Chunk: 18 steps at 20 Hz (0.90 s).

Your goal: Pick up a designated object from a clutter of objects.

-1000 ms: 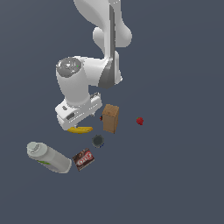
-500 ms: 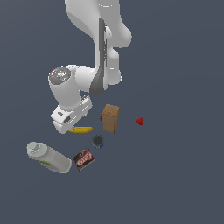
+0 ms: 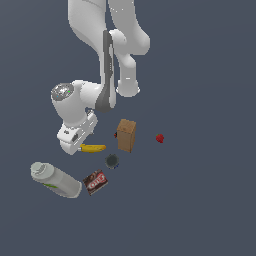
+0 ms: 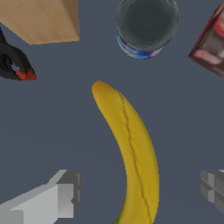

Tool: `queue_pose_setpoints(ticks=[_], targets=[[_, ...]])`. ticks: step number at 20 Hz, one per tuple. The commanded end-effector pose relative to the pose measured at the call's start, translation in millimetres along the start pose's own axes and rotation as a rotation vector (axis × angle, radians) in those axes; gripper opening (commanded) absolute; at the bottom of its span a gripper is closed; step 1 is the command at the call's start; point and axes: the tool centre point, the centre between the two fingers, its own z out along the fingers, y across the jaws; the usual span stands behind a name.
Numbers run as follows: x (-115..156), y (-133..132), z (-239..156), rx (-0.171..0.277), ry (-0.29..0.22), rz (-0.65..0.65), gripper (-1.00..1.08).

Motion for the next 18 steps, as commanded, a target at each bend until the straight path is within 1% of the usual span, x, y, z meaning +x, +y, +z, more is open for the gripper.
queue_pose_setpoints(ticks=[1,8,14,18], targets=[[-5.0,-0.6,5.3,-0.003,0.006,-0.035,1.00],[-12.7,-1.9,13.4,-0.009,0.017,-0.086,1.00],[-13.3,-2.1,15.1,-0.008,0.017,-0.086,1.00],[-12.9,-2.4,25.5,-0.008,0.017,-0.088,1.00]])
